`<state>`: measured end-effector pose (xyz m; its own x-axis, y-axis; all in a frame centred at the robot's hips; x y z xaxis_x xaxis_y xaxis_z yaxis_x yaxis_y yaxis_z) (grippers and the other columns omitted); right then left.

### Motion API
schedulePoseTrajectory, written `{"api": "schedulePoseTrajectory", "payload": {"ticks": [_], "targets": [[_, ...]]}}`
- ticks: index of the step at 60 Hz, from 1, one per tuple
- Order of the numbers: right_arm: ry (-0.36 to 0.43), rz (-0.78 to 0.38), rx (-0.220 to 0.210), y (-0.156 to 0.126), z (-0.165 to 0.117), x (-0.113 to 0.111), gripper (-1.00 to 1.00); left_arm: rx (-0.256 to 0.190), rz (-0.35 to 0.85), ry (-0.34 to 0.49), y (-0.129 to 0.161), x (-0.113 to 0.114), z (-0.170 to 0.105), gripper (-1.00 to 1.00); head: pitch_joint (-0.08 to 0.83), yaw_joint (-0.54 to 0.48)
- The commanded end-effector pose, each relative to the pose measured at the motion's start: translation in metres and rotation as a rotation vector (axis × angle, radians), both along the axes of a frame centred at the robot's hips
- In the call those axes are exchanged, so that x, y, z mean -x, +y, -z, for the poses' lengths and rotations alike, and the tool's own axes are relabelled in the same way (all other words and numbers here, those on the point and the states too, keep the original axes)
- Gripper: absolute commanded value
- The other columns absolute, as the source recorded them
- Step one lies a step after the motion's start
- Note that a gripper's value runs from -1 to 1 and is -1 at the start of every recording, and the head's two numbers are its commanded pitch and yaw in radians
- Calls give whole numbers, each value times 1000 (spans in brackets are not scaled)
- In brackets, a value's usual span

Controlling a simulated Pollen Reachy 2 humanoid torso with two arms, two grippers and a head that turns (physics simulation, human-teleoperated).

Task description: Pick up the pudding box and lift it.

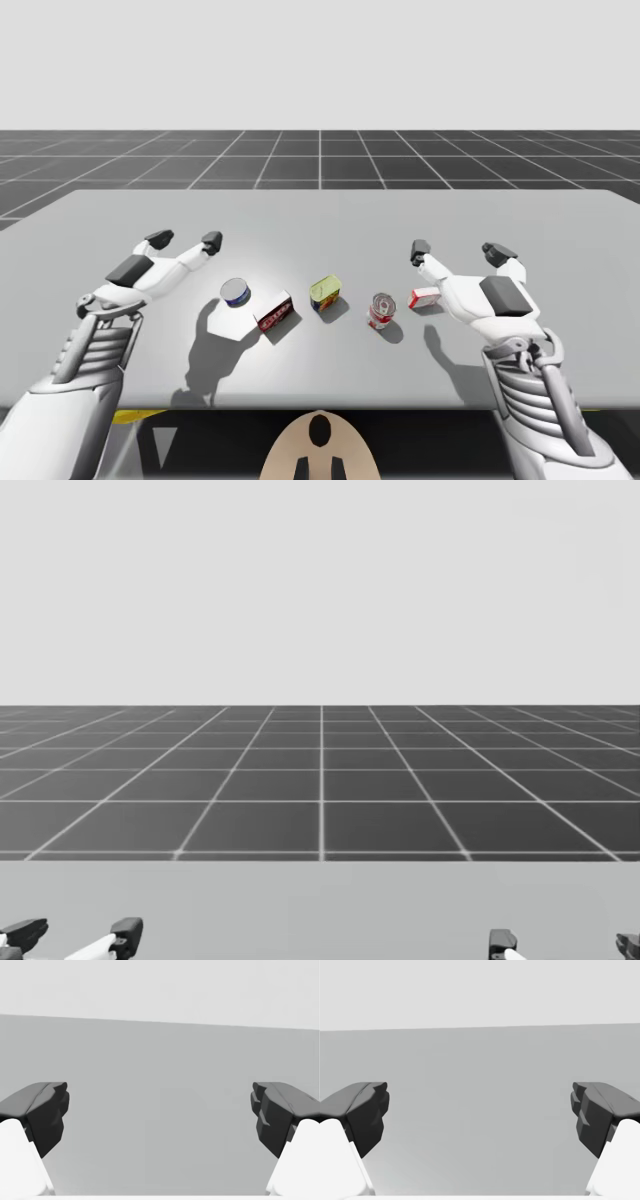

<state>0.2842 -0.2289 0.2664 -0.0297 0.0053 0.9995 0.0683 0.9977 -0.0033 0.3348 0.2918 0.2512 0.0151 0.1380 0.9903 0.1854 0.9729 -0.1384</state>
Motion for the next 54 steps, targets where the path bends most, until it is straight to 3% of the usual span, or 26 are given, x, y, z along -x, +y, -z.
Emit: {"api": "schedulePoseTrajectory", "payload": {"ticks": [1,8,12,34,54], "targets": [[6,-11,-31,3,2,2,-1000,-9,0,0,-1,0,1,-1000,9,4],[4,36,2,3,2,-2,-1000,-8,-1,0,-1,0,0,-1000,33,5],[3,20,-5,1,2,-1,-1000,-8,-1,-3,-2,1,0,-1000,71,8],[-3,27,8,1,3,-2,-1000,-27,-2,2,-1,-1,2,-1000,383,38],[-1,18,21,3,2,-1,-1000,-46,3,7,-2,-3,4,-1000,578,99]]}}
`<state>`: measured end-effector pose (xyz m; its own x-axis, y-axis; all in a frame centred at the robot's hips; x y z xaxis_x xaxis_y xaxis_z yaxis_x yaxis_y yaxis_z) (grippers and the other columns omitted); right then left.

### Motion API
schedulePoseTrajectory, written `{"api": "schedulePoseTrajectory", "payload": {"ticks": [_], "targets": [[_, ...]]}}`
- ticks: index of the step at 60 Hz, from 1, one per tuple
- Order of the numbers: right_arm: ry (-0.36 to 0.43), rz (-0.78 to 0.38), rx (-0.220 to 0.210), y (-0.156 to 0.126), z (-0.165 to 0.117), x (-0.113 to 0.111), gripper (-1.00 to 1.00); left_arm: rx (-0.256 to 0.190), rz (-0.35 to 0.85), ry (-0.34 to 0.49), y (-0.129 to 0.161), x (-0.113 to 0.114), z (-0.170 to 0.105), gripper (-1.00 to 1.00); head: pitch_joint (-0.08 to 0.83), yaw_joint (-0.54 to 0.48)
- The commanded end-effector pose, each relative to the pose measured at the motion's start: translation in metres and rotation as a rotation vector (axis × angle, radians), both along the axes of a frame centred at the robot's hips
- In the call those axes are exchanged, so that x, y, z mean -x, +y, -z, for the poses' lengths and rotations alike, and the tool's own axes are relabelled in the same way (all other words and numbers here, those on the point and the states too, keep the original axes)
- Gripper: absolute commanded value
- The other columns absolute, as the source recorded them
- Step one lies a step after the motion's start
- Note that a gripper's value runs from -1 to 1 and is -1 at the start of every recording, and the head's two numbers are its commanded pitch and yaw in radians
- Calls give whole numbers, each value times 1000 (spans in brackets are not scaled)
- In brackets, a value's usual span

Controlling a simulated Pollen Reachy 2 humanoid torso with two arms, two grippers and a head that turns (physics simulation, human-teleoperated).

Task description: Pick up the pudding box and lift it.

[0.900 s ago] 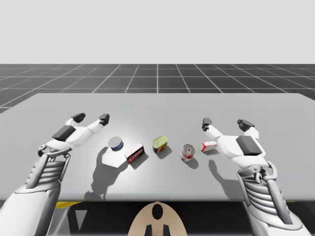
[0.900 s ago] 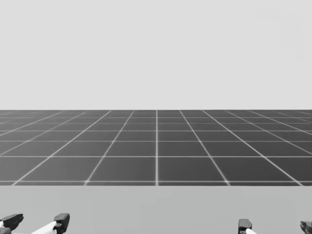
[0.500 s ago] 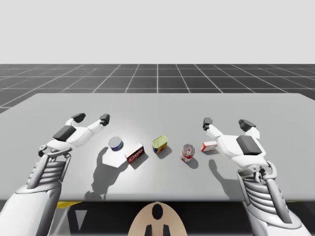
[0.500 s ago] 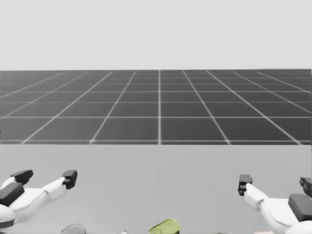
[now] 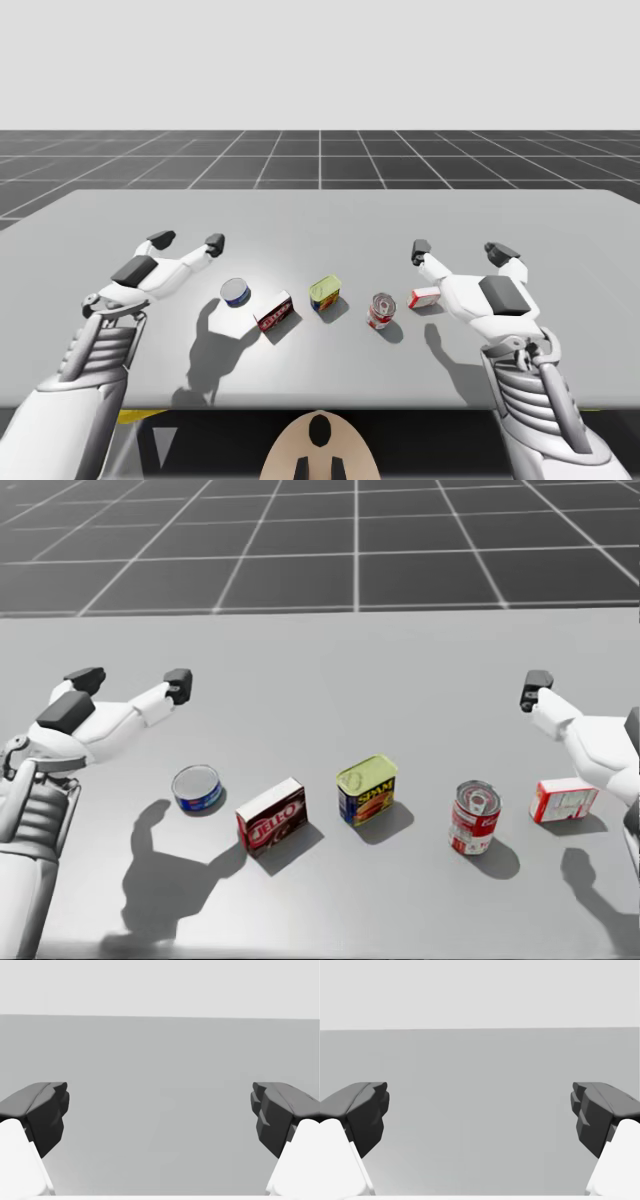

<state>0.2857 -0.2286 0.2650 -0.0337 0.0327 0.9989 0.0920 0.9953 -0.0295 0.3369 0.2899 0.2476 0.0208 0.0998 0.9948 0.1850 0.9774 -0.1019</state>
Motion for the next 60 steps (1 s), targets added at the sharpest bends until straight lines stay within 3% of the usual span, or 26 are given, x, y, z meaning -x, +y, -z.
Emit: {"api": "schedulePoseTrajectory", "payload": {"ticks": [1,14,34,43,52,60], "targets": [[4,-6,-5,3,1,1,-1000,-8,2,1,-1,-1,1,-1000,597,109],[4,-11,-1,4,1,1,-1000,-10,4,-2,-2,-1,2,-1000,667,177],[7,-13,-1,6,2,2,-1000,-11,12,-26,-2,3,-4,-1000,702,192],[10,-10,-3,5,2,2,-1000,-63,111,-22,-9,14,-7,-1000,701,185],[10,-10,-2,4,2,1,-1000,-60,237,1,-15,30,-9,-1000,702,186],[10,-8,-2,3,2,1,-1000,-105,349,41,-16,48,-2,-1000,703,181]]}}
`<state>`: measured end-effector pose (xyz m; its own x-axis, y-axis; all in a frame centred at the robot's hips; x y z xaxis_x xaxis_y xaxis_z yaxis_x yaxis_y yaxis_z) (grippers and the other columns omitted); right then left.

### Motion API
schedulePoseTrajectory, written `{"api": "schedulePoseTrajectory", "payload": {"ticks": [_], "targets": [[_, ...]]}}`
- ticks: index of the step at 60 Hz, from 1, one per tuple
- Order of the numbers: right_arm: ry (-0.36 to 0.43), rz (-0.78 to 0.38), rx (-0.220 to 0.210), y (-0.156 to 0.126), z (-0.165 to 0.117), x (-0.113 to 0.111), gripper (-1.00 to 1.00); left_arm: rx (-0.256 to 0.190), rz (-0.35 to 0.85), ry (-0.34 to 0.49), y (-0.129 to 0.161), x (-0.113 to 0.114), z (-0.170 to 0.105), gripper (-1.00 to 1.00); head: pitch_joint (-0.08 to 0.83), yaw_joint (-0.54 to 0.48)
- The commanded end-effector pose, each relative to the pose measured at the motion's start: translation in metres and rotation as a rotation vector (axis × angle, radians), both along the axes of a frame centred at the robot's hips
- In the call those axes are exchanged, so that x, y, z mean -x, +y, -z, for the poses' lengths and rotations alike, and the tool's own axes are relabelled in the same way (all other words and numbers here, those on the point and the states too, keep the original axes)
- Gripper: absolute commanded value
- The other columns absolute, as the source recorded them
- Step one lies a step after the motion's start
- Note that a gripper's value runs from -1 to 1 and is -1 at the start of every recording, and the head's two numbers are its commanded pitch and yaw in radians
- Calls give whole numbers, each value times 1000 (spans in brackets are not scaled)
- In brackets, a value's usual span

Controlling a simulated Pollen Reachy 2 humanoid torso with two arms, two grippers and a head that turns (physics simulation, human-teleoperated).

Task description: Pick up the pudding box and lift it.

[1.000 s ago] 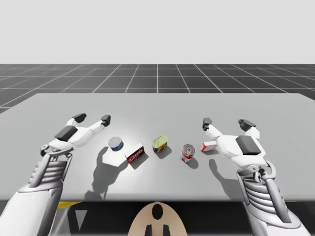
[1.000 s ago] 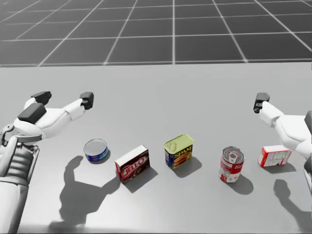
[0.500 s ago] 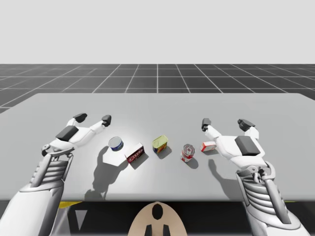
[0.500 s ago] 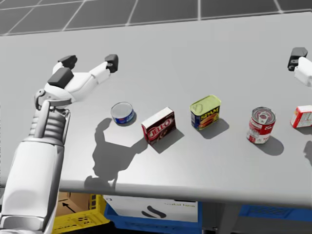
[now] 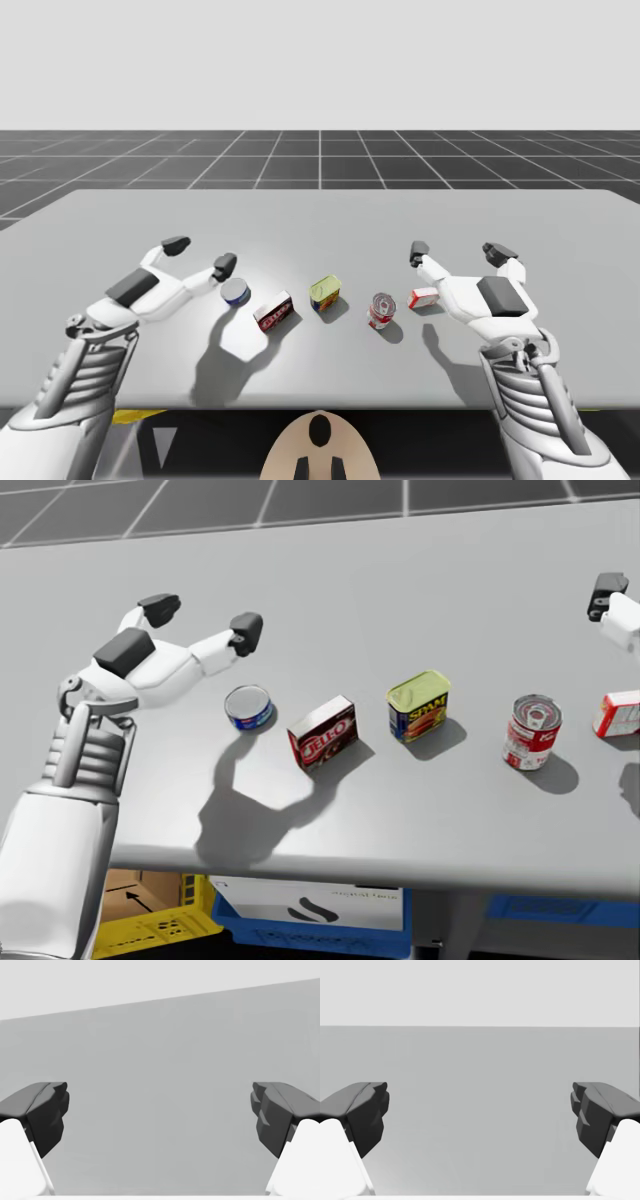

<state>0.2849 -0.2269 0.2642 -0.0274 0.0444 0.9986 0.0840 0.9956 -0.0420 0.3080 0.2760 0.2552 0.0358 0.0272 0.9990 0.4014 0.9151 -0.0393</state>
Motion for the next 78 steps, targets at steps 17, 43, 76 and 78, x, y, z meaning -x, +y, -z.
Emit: {"api": "schedulePoseTrajectory", "payload": {"ticks": [17,43,76,78], "targets": [[3,1,-12,2,1,1,-1000,-152,315,163,-5,53,37,-1000,707,180],[1,7,-5,2,1,3,-1000,-198,394,309,-34,45,79,-1000,709,188],[-5,10,-8,0,-1,3,-1000,-234,368,383,-89,0,93,-1000,709,172],[-5,9,-9,0,-1,3,-1000,-233,366,385,-90,-1,94,-1000,708,170]]}}
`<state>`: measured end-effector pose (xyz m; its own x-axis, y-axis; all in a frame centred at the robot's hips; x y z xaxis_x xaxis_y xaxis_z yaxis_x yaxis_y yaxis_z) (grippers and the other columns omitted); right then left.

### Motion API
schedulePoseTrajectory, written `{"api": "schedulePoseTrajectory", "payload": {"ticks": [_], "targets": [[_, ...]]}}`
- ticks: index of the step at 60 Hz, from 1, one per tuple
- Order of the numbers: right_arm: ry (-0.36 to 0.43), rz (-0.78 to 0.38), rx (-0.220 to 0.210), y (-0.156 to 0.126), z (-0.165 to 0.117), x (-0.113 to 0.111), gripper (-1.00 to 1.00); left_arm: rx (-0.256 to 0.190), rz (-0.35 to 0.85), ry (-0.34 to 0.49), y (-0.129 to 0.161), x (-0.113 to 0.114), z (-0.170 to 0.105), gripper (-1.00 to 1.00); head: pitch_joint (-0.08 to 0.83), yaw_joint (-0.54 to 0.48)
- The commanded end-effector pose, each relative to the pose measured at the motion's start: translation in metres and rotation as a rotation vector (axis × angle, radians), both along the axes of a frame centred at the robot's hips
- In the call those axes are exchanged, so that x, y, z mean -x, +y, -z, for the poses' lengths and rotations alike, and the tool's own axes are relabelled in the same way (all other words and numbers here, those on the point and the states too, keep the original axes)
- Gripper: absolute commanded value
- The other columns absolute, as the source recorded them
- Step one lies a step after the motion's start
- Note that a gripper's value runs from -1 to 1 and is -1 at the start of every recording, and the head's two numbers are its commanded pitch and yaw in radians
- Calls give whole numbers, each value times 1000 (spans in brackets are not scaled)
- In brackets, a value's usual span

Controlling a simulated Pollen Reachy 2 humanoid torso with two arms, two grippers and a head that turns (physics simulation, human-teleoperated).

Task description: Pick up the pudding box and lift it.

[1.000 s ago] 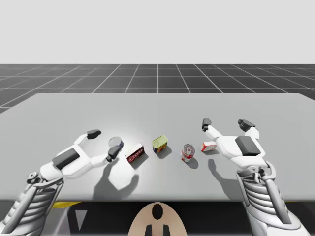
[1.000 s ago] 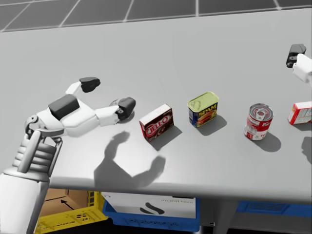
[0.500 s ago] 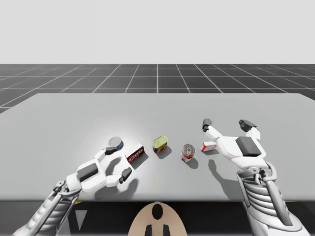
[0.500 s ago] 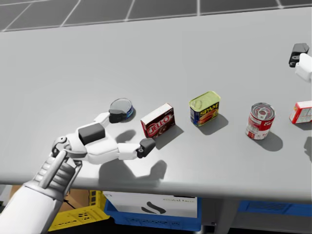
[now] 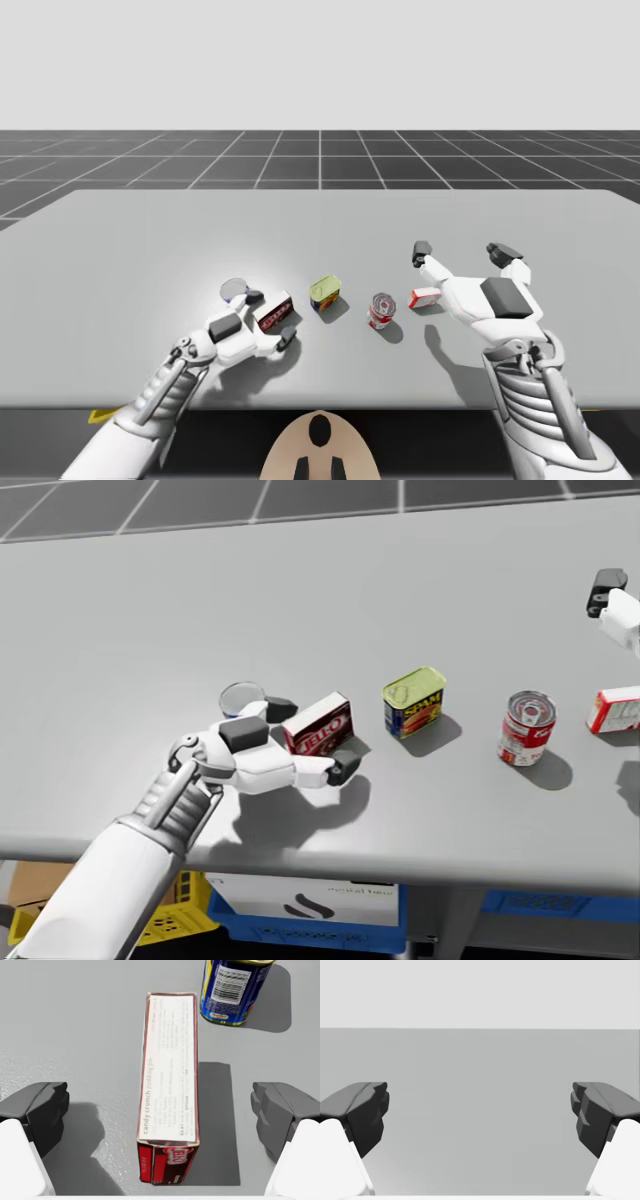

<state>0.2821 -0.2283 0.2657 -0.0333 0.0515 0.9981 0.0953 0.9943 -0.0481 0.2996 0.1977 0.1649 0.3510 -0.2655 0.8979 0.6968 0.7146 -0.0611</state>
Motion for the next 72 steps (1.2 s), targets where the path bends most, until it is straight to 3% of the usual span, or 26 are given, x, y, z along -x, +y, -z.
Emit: {"api": "schedulePoseTrajectory", "payload": {"ticks": [1,5,7,8,9,12,26,43,55,62,72], "targets": [[1,-1,-15,2,1,1,-1000,-14,-9,12,-12,-10,4,-1000,708,170],[1,-1,-16,1,1,1,-1000,-20,-10,11,-12,-10,6,-1000,706,169],[0,-2,-16,2,1,1,-1000,-25,-16,9,-11,-8,7,-647,705,167],[0,-2,-16,1,1,1,-1000,-24,-17,6,-11,-8,7,-161,705,167],[1,-2,-16,1,1,1,-1000,-25,-17,8,-10,-8,7,838,705,167],[1,-2,-16,2,1,1,-1000,-27,-18,7,-9,-6,8,997,702,167],[1,-1,-14,2,1,1,-1000,-41,-8,-5,-10,-4,10,1000,641,170],[1,-2,-13,1,1,0,-1000,-38,-9,-8,-10,-2,9,1000,369,170],[1,-1,-12,-1,1,-3,-1000,-34,-10,-12,-9,-2,7,1000,292,181],[-10,-17,13,-2,3,-3,-1000,-17,-13,-44,-10,1,-8,1000,285,179],[-5,-20,17,-2,4,-3,-1000,15,-29,-135,-10,-1,-51,1000,276,180]]}}
